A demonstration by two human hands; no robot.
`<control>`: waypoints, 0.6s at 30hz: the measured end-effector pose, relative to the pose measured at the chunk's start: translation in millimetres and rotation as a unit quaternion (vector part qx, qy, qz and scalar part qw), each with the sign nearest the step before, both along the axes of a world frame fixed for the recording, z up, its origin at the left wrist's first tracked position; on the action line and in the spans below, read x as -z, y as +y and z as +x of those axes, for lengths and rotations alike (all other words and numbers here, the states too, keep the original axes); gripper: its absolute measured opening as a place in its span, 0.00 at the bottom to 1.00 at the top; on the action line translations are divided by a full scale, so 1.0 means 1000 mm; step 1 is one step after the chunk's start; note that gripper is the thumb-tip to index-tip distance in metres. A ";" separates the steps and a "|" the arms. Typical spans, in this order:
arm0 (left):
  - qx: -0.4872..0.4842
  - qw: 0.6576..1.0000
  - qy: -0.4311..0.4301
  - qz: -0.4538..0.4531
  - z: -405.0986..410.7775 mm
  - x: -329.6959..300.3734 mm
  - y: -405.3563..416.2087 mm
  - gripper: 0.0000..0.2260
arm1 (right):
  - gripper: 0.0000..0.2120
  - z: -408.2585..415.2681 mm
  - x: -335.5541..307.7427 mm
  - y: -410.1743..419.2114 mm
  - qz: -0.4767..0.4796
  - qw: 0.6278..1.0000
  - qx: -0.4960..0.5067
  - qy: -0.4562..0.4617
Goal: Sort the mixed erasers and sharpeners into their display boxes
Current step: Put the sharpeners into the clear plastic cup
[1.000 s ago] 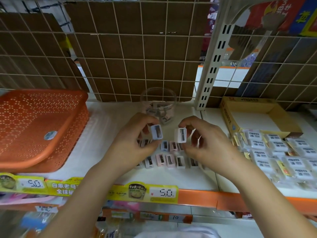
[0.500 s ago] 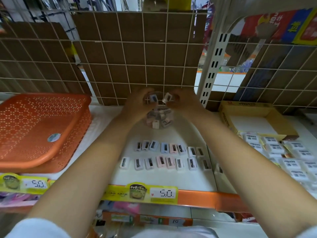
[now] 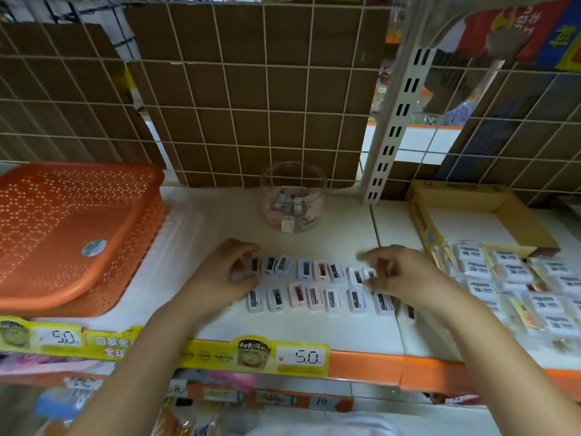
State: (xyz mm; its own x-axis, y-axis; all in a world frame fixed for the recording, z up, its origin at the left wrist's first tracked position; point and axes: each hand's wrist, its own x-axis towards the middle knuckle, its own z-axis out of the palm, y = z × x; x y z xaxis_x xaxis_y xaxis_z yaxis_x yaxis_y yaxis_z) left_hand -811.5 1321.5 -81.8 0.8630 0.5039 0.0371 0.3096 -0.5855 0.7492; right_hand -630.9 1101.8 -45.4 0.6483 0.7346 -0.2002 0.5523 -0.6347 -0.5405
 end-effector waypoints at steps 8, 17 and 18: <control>-0.001 0.996 0.045 0.072 0.001 -0.003 0.008 0.25 | 0.22 0.001 0.009 -0.003 -0.002 1.000 0.024 0.007; -0.006 0.990 0.082 0.116 0.008 -0.005 0.002 0.16 | 0.20 -0.006 0.005 0.006 -0.035 0.998 0.040 0.031; -0.010 0.991 0.071 0.114 0.008 -0.005 0.002 0.15 | 0.19 -0.007 0.005 0.007 -0.035 0.998 0.038 0.018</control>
State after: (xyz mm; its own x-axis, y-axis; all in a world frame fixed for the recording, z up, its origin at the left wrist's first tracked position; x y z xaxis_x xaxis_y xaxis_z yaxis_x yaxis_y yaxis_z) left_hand -804.0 1323.4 -76.5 0.8573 0.5139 0.0300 0.4165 -0.7266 0.5464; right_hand -638.4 1108.8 -50.6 0.6935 0.6666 -0.2733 0.4818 -0.7111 -0.5120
